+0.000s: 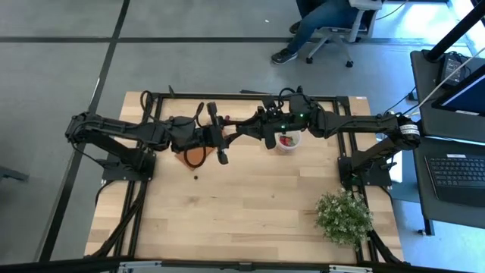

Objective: Pick and placing Produce into tupperware
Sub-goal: Put the bottom black cherry into the transparent container, then put the blueberry into the transparent container

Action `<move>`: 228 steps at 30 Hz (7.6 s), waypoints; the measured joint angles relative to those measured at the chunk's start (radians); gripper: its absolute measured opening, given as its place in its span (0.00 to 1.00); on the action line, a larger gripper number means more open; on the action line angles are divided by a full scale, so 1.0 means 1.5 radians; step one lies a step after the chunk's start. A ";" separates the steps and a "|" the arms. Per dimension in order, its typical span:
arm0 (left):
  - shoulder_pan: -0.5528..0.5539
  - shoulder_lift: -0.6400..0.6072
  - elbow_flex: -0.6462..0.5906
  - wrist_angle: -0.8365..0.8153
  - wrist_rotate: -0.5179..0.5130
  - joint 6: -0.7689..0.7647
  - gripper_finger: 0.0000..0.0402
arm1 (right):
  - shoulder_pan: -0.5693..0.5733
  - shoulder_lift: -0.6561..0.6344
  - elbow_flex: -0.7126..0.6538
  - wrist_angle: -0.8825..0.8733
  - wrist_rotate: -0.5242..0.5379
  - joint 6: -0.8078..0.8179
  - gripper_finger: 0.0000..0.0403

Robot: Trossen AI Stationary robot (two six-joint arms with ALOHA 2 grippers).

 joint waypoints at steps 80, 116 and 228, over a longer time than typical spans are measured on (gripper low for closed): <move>-0.016 -0.031 0.000 -0.622 0.066 -0.611 0.47 | -0.114 0.000 -0.073 -0.726 0.300 -0.072 0.59; -0.092 0.007 -0.331 -0.469 0.181 -0.715 0.40 | -0.045 -0.040 0.089 -0.620 0.307 -0.312 0.60; 0.224 0.640 0.382 -0.109 0.336 -0.350 0.17 | -0.069 -0.380 -0.077 -0.689 0.394 -0.171 0.60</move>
